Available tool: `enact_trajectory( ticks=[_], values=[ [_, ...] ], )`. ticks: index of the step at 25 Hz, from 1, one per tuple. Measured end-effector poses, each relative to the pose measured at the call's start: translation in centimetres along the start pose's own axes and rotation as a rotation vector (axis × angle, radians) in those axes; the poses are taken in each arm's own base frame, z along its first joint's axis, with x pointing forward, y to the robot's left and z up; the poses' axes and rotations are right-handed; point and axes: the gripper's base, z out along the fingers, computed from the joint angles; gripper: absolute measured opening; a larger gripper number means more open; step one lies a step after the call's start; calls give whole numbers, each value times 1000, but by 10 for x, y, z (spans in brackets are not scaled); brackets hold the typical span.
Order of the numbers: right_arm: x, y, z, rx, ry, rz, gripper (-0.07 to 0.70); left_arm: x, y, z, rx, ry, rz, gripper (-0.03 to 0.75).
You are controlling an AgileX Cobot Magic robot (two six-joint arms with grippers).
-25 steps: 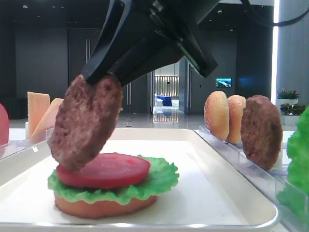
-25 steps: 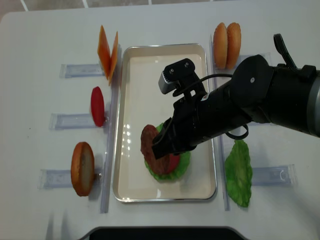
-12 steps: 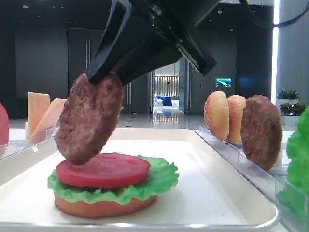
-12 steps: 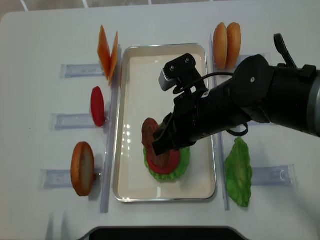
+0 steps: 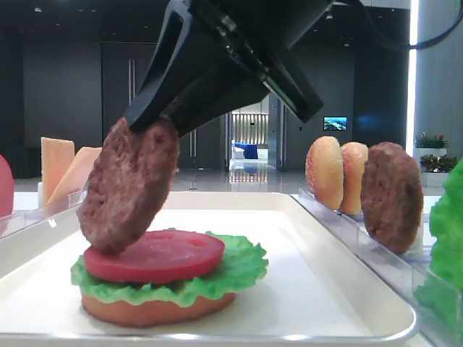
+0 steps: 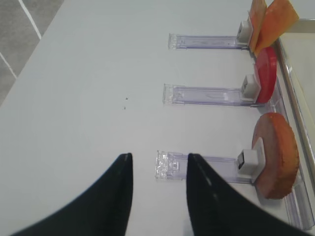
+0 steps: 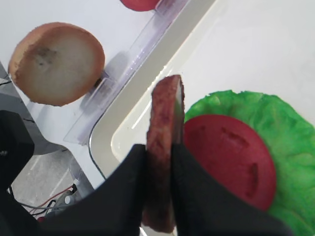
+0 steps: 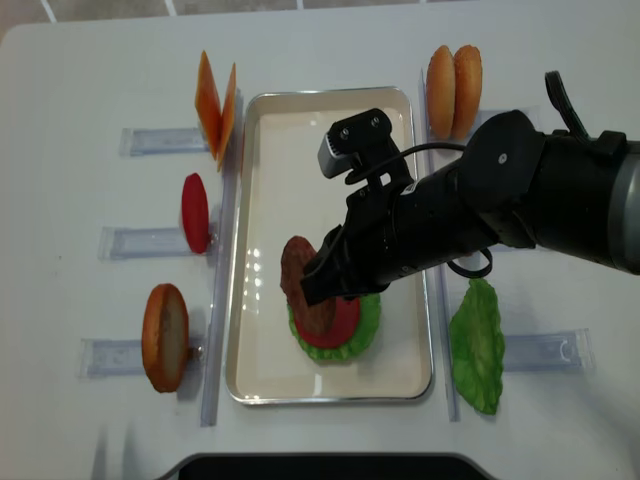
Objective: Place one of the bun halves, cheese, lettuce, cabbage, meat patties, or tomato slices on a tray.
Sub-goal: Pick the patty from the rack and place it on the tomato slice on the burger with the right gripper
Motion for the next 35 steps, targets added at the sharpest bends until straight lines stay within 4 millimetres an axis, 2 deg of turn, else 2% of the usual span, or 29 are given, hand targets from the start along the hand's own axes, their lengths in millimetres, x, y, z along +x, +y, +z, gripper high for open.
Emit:
enact_trajectory(
  ticks=[24, 27, 31, 35],
  values=[
    [3, -4, 2, 20, -14, 30, 115, 0, 0, 0, 0, 0, 0, 282],
    [3, -4, 2, 20, -14, 31, 158, 0, 0, 0, 0, 0, 0, 282],
    [3, -4, 2, 20, -14, 32, 272, 0, 0, 0, 0, 0, 0, 282],
    [3, -4, 2, 20, -14, 35, 351, 0, 0, 0, 0, 0, 0, 282]
  ],
)
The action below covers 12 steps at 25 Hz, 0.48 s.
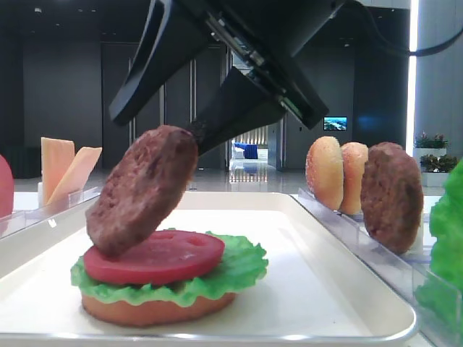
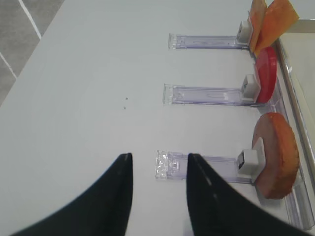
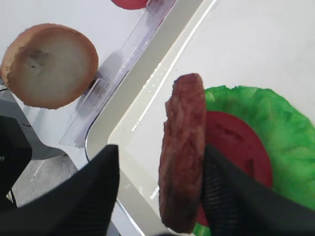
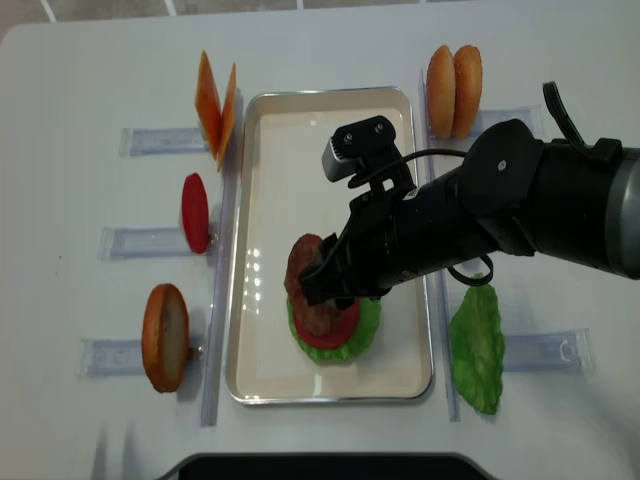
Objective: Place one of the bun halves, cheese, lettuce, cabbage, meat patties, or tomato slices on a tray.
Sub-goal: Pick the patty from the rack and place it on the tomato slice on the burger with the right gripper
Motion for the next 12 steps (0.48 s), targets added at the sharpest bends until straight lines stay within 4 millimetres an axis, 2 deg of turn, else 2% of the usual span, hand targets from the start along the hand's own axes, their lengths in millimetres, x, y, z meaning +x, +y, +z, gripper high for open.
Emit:
enact_trajectory(
  ticks=[12],
  values=[
    [2, -1, 0, 7, 21, -5, 491, 0, 0, 0, 0, 0, 0, 282]
  ],
)
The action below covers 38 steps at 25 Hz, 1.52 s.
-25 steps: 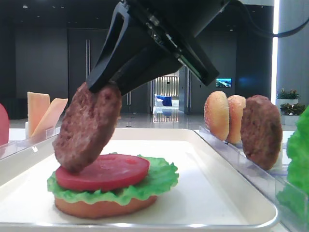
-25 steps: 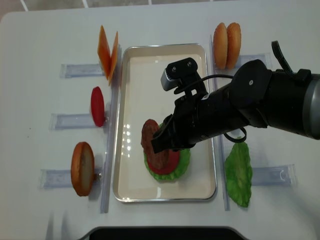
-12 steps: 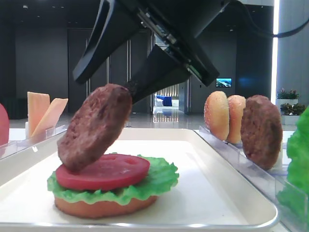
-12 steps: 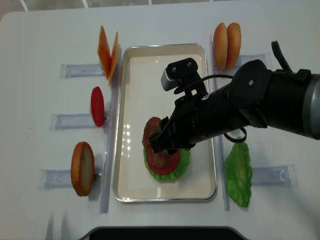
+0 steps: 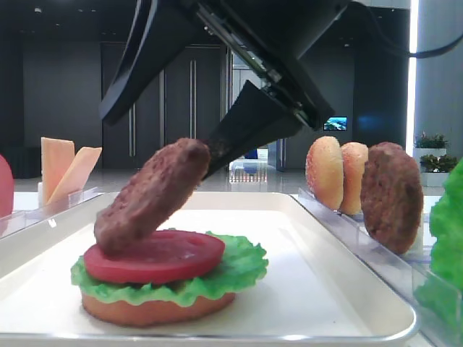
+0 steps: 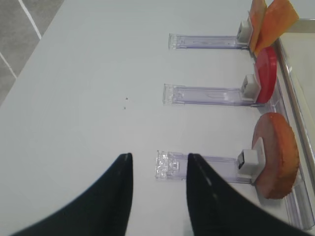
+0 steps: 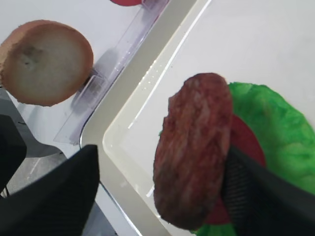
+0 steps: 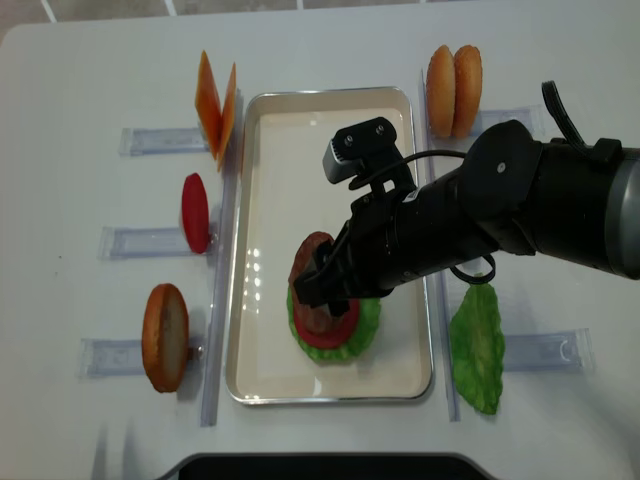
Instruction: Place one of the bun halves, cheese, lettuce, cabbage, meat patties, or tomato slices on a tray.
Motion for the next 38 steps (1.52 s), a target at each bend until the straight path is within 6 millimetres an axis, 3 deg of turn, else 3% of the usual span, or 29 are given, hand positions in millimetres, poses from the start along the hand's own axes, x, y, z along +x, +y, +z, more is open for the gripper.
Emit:
enact_trajectory(
  ticks=[5, 20, 23, 30, 38],
  values=[
    [2, -5, 0, 52, 24, -18, 524, 0, 0, 0, 0, 0, 0, 282],
    [2, -23, -3, 262, 26, -56, 529, 0, 0, 0, 0, 0, 1, 282],
    [0, -22, -13, 290, 10, -89, 529, 0, 0, 0, 0, 0, 1, 282],
    [-13, -9, -55, 320, -110, -211, 492, 0, 0, 0, 0, 0, 1, 282],
    [-15, -41, -101, 453, -80, -198, 432, 0, 0, 0, 0, 0, 1, 282]
  ],
)
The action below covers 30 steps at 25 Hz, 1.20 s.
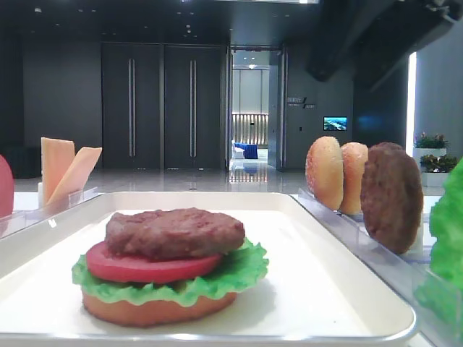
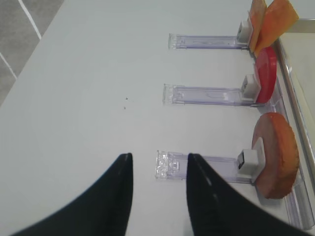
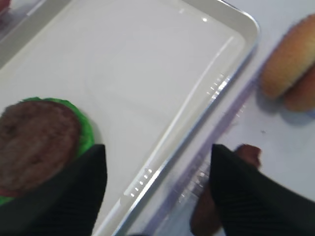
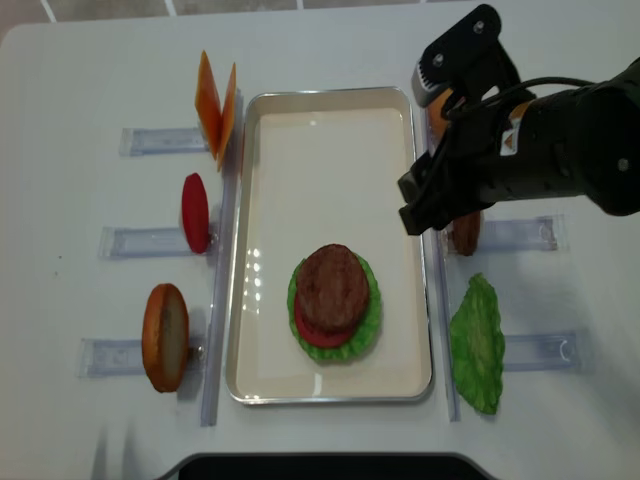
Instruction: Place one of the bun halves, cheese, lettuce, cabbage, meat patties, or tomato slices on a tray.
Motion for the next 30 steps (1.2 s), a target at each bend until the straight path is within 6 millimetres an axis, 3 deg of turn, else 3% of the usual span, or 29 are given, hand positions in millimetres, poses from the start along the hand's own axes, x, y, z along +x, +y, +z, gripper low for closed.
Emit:
enact_trajectory(
  ticks=[7, 11, 16, 22, 30],
  values=[
    [19, -57, -26, 115, 113, 195, 394, 0, 0, 0, 0, 0, 0, 282],
    [30, -88, -55, 199, 117, 314, 377, 0, 0, 0, 0, 0, 0, 282],
    [48, -113, -94, 313, 110, 422, 363, 0, 0, 0, 0, 0, 0, 282],
    [68, -119, -129, 410, 132, 489, 359, 0, 0, 0, 0, 0, 0, 282],
    [79, -102, -170, 522, 65, 527, 359, 0, 0, 0, 0, 0, 0, 282]
  ],
)
